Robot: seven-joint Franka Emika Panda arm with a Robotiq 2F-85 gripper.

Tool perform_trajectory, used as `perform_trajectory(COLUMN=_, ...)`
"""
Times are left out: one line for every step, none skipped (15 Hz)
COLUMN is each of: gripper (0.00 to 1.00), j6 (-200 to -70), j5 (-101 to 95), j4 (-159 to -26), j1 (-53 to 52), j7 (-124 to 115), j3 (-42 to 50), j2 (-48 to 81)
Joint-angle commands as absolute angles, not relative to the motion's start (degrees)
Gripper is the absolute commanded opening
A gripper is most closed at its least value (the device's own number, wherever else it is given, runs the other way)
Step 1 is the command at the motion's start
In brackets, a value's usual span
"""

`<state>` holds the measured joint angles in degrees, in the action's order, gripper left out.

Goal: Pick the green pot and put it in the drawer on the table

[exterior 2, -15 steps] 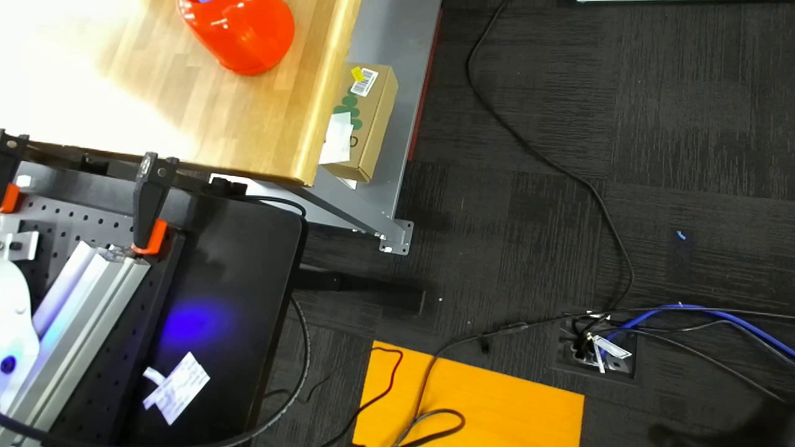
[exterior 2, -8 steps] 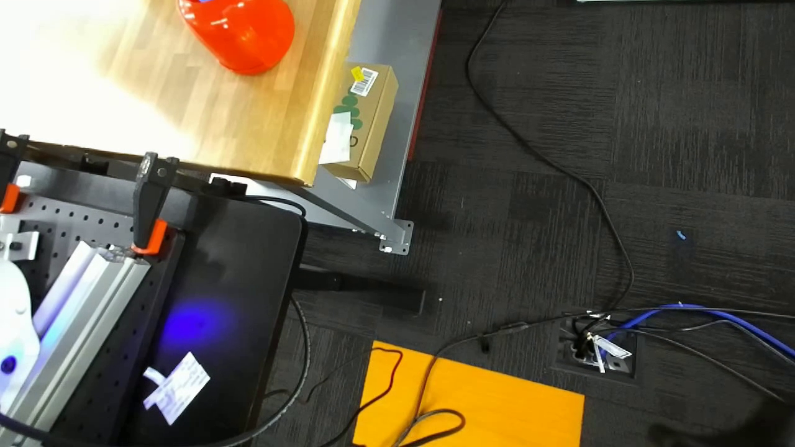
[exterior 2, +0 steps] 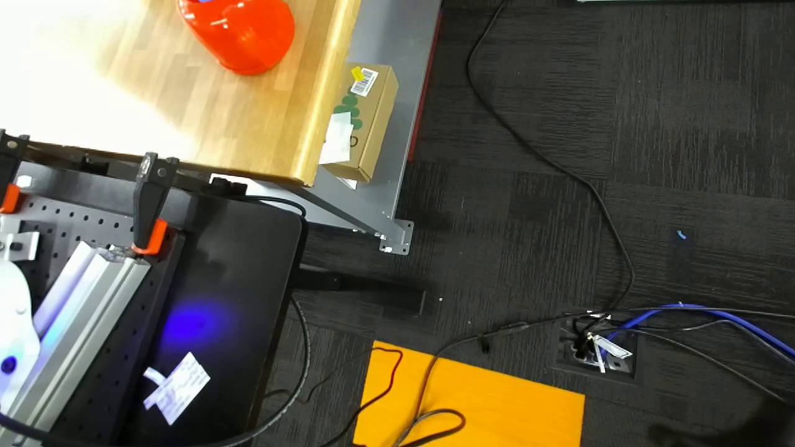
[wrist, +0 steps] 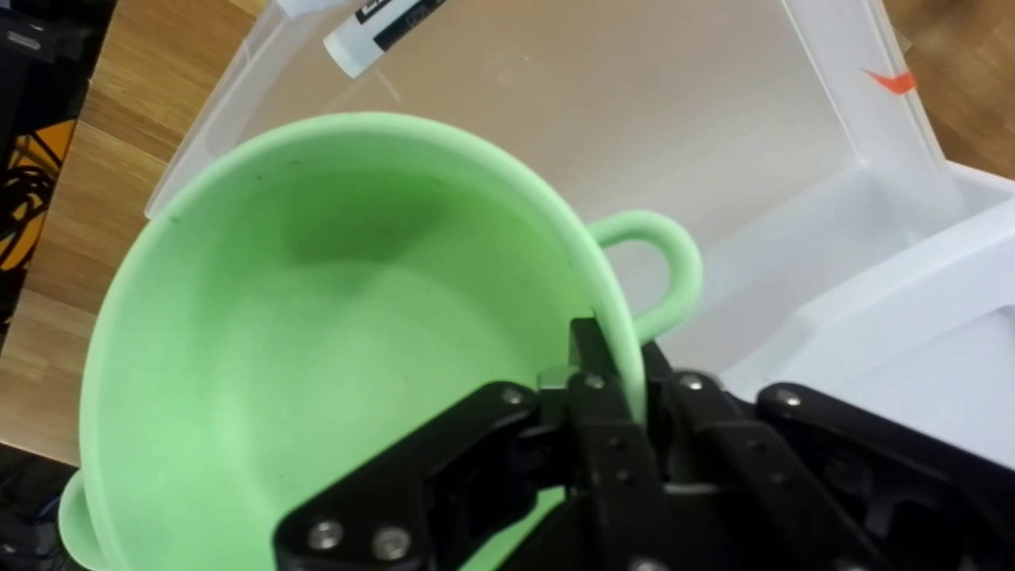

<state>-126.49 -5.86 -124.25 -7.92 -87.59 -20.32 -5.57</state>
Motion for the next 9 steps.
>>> perform_trajectory(gripper=0.02, j6=-126.29, j5=-6.04, j4=-124.14, j1=-9.6, j7=-87.68, j3=-18.67, j2=-5.52)
perform_trajectory(gripper=0.02, j6=-126.06, j5=-6.43, j4=-123.67, j1=-9.7, j7=-87.59, j3=-18.68, j2=-4.93)
perform_trajectory(gripper=0.02, j6=-125.84, j5=-6.59, j4=-123.3, j1=-9.92, j7=-87.48, j3=-18.59, j2=-4.48)
perform_trajectory(gripper=0.02, j6=-125.16, j5=-6.59, j4=-122.31, j1=-10.28, j7=-86.79, j3=-18.62, j2=-3.37)
perform_trajectory(gripper=0.02, j6=-124.42, j5=-6.81, j4=-121.15, j1=-10.68, j7=-86.29, j3=-18.79, j2=-2.11)
perform_trajectory(gripper=0.02, j6=-123.82, j5=-6.92, j4=-120.14, j1=-11.15, j7=-85.73, j3=-18.9, j2=-0.96)
perform_trajectory(gripper=0.02, j6=-122.91, j5=-7.39, j4=-118.53, j1=-11.8, j7=-85.24, j3=-19.05, j2=0.7)
perform_trajectory(gripper=0.02, j6=-121.84, j5=-7.71, j4=-116.92, j1=-12.54, j7=-84.84, j3=-19.09, j2=2.32)
perform_trajectory(gripper=0.02, j6=-120.62, j5=-8.58, j4=-115.03, j1=-13.4, j7=-84.85, j3=-19.07, j2=4.25)
